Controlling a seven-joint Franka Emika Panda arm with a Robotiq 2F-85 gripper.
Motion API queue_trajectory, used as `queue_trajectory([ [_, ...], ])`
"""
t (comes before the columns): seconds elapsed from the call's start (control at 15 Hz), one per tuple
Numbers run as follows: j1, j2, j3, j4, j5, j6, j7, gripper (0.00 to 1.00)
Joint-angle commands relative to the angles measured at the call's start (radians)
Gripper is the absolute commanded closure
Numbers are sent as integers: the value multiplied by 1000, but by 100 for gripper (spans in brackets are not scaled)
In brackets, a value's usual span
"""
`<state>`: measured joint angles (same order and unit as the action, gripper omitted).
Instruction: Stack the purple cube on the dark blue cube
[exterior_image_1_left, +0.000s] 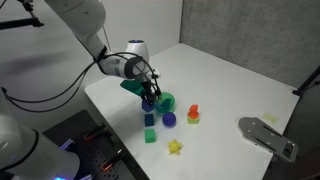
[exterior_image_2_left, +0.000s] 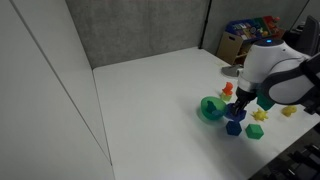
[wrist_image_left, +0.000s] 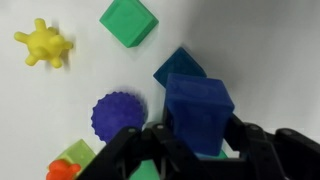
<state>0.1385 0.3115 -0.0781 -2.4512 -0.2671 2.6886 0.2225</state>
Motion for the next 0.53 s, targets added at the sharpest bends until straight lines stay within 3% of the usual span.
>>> queue_trajectory([
  [0.0, -30, 10, -13, -10, 7, 48, -15, 76],
  [0.47, -56, 41, 1, -30, 57, 94, -35, 76],
])
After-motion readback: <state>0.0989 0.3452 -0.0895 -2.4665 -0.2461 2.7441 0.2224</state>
